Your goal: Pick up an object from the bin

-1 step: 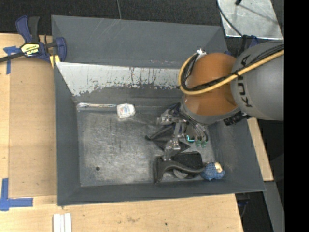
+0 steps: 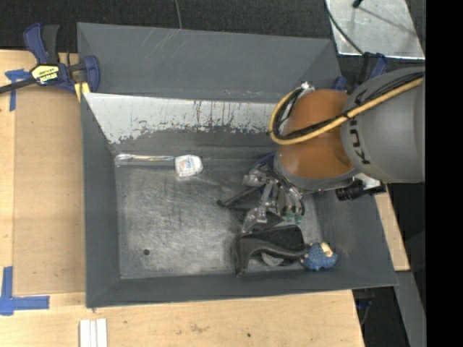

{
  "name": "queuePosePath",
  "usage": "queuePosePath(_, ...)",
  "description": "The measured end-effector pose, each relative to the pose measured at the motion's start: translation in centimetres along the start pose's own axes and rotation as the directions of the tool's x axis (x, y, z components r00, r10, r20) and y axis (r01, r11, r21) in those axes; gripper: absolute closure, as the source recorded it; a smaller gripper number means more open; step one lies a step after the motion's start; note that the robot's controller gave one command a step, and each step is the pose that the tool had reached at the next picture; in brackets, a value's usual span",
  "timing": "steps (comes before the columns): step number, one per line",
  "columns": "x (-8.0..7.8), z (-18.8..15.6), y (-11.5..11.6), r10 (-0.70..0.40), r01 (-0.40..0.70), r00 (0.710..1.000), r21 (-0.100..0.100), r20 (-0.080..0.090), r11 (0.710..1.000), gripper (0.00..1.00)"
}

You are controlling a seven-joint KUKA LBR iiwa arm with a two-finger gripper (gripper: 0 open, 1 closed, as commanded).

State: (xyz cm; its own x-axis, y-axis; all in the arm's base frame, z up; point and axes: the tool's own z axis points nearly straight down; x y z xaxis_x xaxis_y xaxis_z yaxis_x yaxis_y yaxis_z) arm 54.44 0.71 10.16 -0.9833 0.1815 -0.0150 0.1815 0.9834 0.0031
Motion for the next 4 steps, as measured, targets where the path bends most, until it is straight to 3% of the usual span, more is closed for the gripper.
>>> queuePosePath(1,0.2,0.3,-0.1,0.002,-0.002,1.000,0.002,-0.009,1.000,1.00)
queuePosePath(2,0.1,1.3,-0.4,0.037,-0.037,0.999,0.003,-0.013,0.999,1.00)
queuePosePath(3,0.0,-7.3,-0.2,0.058,-0.058,0.998,0.002,-0.005,0.998,1.00)
queuePosePath(4,-0.5,-11.1,3.1,-0.405,0.405,0.914,-0.002,-0.007,0.914,1.00)
